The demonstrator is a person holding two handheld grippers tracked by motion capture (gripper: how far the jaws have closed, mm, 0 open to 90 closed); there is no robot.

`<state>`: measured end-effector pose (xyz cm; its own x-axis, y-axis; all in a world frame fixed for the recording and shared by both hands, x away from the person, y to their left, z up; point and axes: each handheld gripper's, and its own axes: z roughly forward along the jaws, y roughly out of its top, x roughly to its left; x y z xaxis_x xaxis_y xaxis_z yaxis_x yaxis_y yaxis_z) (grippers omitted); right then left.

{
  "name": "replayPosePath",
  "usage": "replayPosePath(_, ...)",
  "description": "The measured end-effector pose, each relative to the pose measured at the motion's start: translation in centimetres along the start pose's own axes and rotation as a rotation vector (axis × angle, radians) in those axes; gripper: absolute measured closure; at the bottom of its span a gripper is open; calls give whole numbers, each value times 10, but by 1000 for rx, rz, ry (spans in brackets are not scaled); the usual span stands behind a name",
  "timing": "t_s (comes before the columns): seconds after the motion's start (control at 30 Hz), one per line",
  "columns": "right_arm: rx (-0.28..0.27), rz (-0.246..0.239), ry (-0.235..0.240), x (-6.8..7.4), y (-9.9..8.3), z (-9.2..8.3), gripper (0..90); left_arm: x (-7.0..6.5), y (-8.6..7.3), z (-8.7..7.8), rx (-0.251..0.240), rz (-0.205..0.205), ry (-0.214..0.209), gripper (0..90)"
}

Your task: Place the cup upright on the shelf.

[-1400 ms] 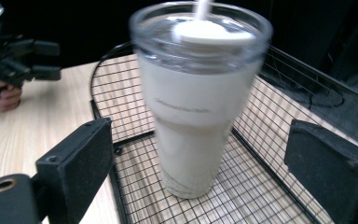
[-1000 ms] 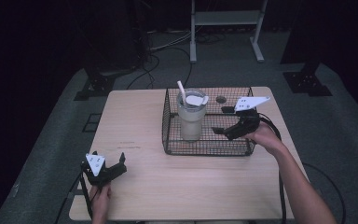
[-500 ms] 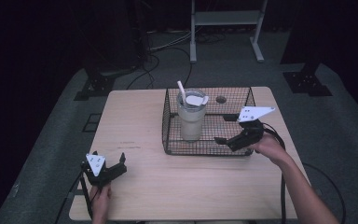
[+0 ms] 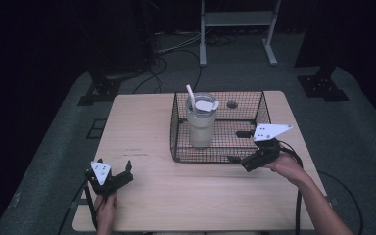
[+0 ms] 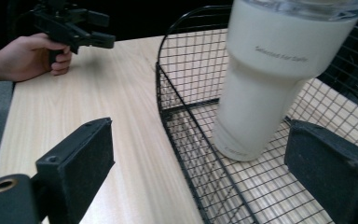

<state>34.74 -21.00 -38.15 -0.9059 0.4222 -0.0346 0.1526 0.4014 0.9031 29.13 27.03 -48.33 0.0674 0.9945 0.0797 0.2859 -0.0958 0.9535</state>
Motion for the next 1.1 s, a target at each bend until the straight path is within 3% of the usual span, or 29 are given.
replayPosePath(0.27, 8, -7, 27, 16, -12, -1, 74, 0, 0, 0, 0, 0, -2, 0)
replayPosePath(0.7, -5, -1, 11, 30, -29, -9, 74, 0, 0, 0, 0, 0, -1, 0)
replayPosePath(1.1, -2, 38, -2, 39, -58, -12, 74, 0, 0, 0, 0, 2, -1, 0)
